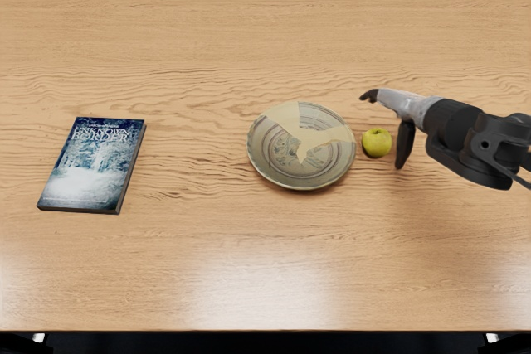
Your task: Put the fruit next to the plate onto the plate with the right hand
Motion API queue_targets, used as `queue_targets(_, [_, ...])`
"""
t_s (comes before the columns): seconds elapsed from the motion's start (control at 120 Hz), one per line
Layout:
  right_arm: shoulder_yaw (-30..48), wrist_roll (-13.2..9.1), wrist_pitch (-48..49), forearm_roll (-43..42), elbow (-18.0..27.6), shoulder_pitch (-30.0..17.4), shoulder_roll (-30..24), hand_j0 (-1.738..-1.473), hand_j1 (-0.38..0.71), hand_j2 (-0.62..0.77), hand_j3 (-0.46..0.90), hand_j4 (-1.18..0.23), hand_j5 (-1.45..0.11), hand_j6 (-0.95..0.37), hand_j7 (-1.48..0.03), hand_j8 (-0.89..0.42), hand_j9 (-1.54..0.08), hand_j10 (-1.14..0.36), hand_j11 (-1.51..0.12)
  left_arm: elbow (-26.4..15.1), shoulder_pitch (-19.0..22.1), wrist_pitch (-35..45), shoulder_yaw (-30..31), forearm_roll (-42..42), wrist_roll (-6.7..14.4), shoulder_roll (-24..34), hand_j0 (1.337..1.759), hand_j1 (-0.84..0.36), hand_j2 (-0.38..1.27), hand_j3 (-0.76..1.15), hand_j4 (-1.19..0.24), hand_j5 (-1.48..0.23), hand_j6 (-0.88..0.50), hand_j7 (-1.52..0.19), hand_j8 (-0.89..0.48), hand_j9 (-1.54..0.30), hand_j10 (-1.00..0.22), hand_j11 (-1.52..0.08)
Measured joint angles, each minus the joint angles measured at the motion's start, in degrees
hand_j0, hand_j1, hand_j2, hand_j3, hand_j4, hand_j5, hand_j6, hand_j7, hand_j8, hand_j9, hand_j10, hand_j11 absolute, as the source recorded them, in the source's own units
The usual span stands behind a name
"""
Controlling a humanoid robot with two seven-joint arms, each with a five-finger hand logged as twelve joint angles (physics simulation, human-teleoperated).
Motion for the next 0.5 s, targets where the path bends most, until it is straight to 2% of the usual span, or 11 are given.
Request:
queue_targets(0.167, [-0.2,0.0,0.1,-1.0,-2.4,-0.1,2.2,-1.658,-0.13,-0.03,0.0,-0.19,-0.24,-0.19,-0.24,-0.19,-0.24,-0.19,-0.24,0.0,0.0,0.0,0.0,0.0,0.0,0.0,1.658,0.35,0.0,0.0,0.0,0.0,0.0,0.0,0.0,0.0,0.0,0.0])
queue_targets(0.5, [-0.2,0.0,-0.9,-3.5,-3.6,-1.7,3.9,-1.658,-0.1,-0.04,0.0,-0.22,-0.28,-0.22,-0.28,-0.22,-0.28,-0.22,-0.28,0.0,0.0,0.0,0.0,0.0,0.0,0.0,1.658,0.35,0.0,0.0,0.0,0.0,0.0,0.0,0.0,0.0,0.0,0.0])
